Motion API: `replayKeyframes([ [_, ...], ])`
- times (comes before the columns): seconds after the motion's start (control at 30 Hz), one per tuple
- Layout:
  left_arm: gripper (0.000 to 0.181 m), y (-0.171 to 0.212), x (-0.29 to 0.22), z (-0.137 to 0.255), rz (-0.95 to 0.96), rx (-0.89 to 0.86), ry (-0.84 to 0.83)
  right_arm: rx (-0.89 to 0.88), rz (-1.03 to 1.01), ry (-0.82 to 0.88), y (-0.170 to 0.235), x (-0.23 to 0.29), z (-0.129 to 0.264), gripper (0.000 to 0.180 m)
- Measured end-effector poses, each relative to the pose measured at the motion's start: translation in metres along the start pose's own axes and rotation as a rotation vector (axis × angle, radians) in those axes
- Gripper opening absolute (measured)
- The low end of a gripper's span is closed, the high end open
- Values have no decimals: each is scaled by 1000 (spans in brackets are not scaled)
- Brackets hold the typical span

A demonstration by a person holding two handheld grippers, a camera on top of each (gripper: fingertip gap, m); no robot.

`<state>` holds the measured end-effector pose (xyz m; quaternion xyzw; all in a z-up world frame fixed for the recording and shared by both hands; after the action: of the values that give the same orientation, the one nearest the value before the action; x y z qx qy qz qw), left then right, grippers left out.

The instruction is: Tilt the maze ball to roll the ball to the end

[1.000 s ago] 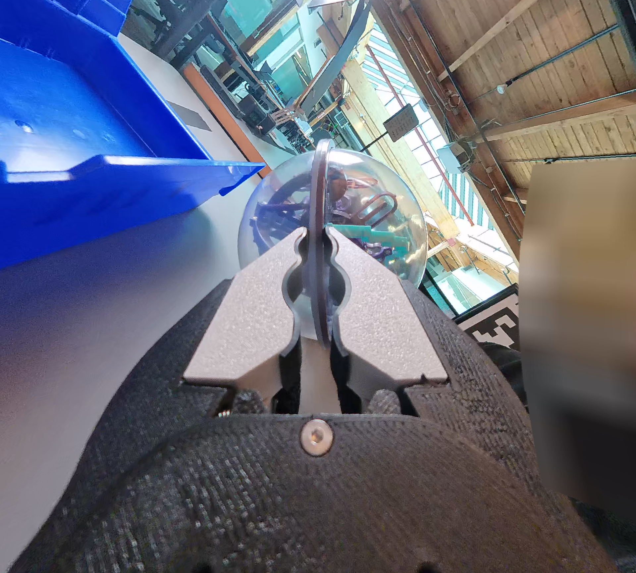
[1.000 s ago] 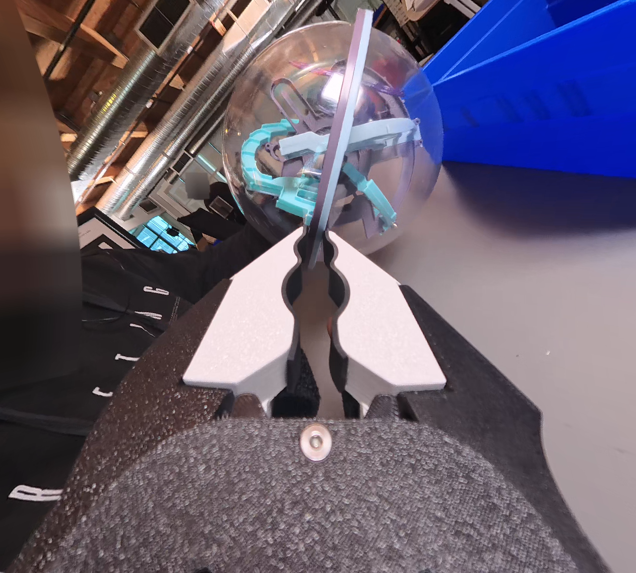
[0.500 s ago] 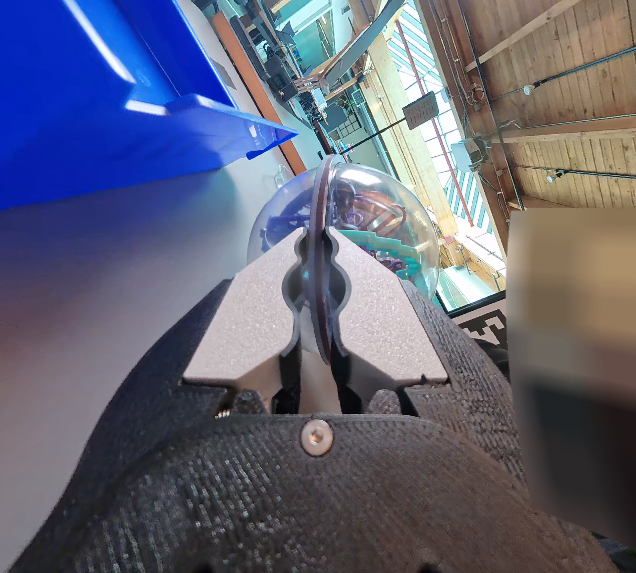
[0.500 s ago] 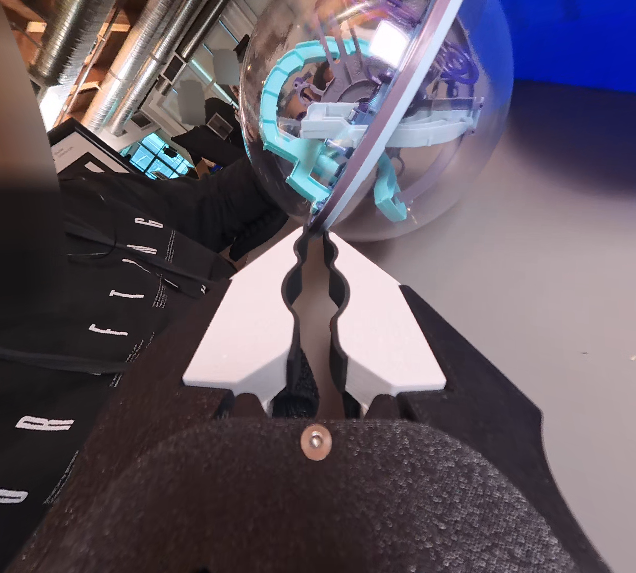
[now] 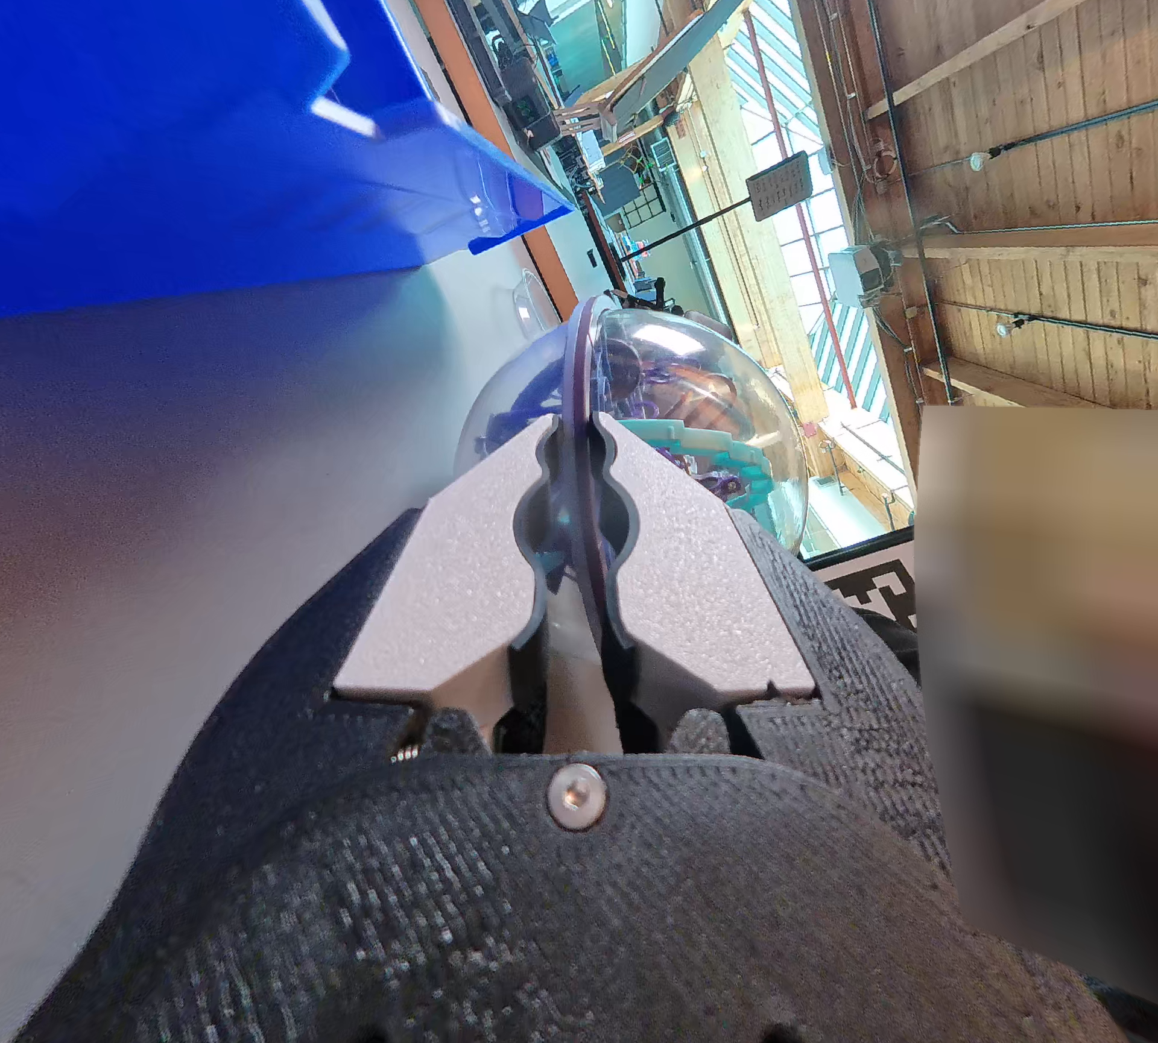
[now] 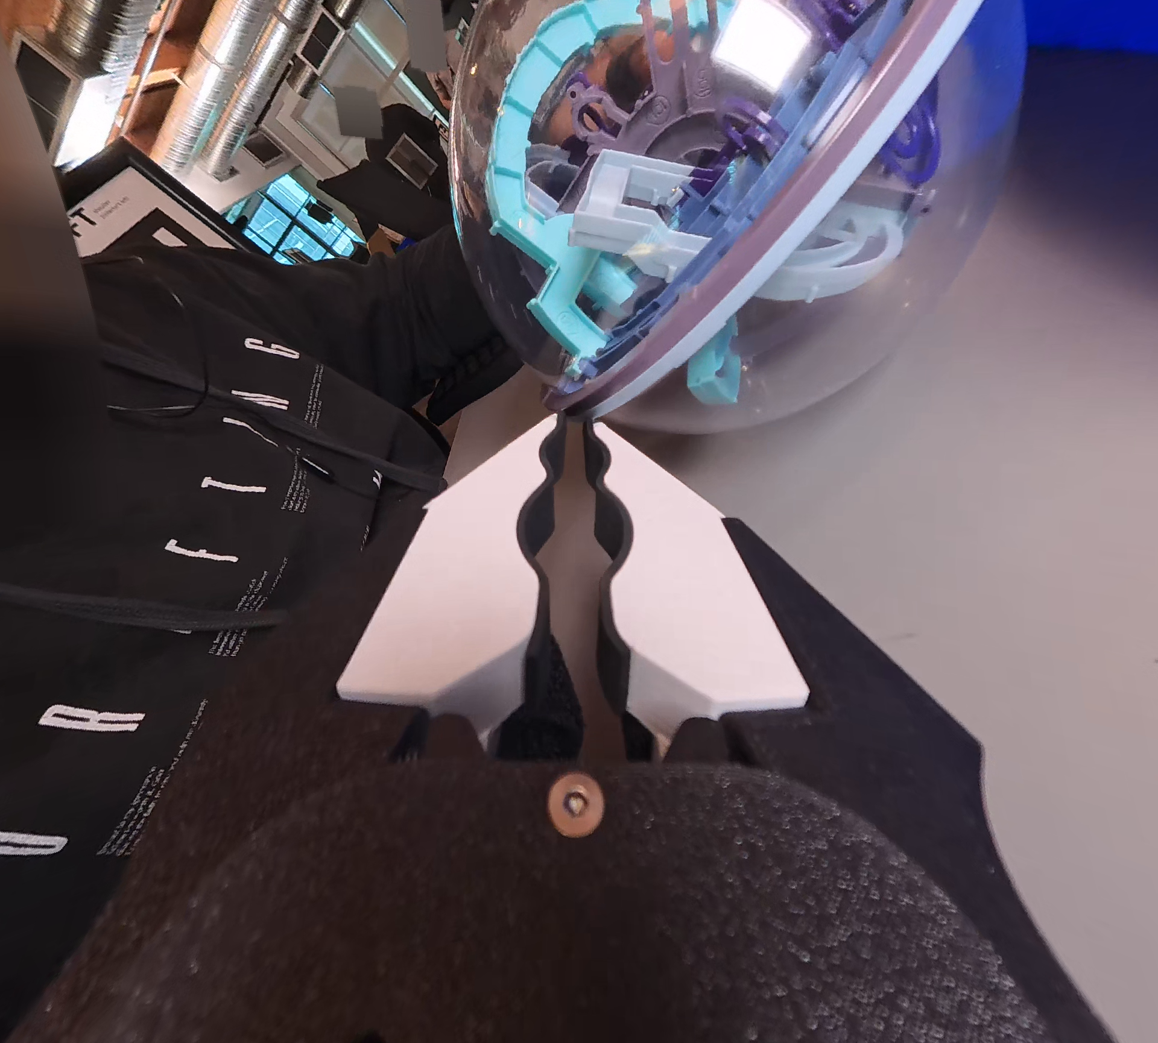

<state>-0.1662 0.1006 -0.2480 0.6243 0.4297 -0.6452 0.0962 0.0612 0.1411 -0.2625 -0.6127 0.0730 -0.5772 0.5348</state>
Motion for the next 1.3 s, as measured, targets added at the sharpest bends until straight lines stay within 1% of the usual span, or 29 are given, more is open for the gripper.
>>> replayKeyframes([
  [0.2,6,1,2,0,5,0,1,5,1,-2,1,0,-1,3],
  [0.37,6,1,-1,1,-31,-3,6,3,4,12,1,-2,0,4],
  [0.53,6,0,-4,3,-72,-5,-7,2,-7,26,0,-5,2,13],
  [0.63,6,-2,-14,2,-120,-20,57,-14,-21,30,-2,-8,5,18],
  [0.77,6,-2,-30,0,-221,-10,140,-41,-25,31,-5,-10,8,17],
  [0.97,6,1,-50,-5,-360,15,213,-75,16,73,-8,-13,11,6],
  [1.3,6,8,-69,-9,-509,36,290,-72,141,131,-6,-11,10,6],
])
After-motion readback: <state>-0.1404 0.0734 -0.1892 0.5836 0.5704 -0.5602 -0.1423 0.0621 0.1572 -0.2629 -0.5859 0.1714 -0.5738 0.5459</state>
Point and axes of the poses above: each gripper's, where its closed fingertips meet, z back along the fingers, y out of its underside, x = y × z across the jaws, the point moved 5 cm from there along z, back along the fingers, and after that the axes turned 10 degrees about y, right-handed, at the moved point
